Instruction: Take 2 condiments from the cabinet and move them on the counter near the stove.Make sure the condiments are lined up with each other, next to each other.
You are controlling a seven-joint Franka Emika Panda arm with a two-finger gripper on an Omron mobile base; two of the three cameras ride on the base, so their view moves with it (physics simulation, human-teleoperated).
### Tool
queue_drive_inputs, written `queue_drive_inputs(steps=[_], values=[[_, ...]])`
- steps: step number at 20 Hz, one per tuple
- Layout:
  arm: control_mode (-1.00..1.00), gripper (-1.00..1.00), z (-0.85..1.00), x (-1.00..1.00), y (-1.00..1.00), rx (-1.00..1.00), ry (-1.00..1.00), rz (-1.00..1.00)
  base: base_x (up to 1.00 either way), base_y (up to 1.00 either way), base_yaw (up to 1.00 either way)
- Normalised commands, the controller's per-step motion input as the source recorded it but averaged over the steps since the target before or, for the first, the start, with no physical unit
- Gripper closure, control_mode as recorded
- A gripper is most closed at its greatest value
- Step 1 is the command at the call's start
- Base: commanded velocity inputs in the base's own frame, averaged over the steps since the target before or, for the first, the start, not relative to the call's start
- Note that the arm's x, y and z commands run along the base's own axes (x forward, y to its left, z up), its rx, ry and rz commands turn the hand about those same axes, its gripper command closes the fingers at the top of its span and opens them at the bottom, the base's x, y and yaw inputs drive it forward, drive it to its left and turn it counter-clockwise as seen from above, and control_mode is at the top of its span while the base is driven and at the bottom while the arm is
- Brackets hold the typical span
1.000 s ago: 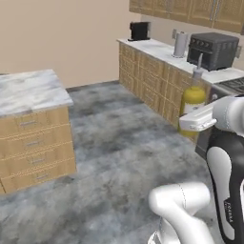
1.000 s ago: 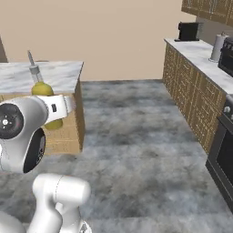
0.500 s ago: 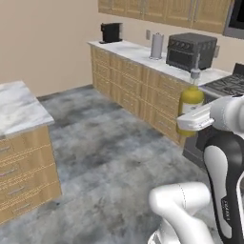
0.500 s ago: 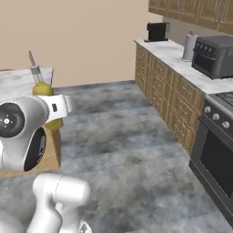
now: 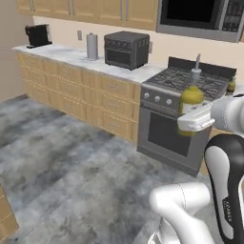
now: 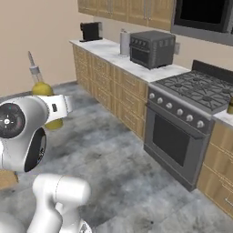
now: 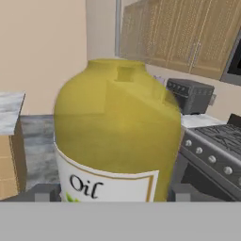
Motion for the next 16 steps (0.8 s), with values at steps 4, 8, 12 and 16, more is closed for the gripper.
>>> queue_drive_inputs(steps=[4, 8, 12, 16], values=[[1.00, 1.00, 0.00, 0.00, 0.00, 0.00, 0.00, 0.00, 0.47, 0.00, -0.59], [1.00, 1.00, 0.00, 0.00, 0.00, 0.00, 0.00, 0.00, 0.87, 0.02, -0.47], [1.00, 1.00, 0.00, 0.00, 0.00, 0.00, 0.00, 0.00, 0.80, 0.33, -0.35], [1.00, 1.00, 0.00, 0.00, 0.00, 0.00, 0.00, 0.00, 0.63, 0.44, -0.32]])
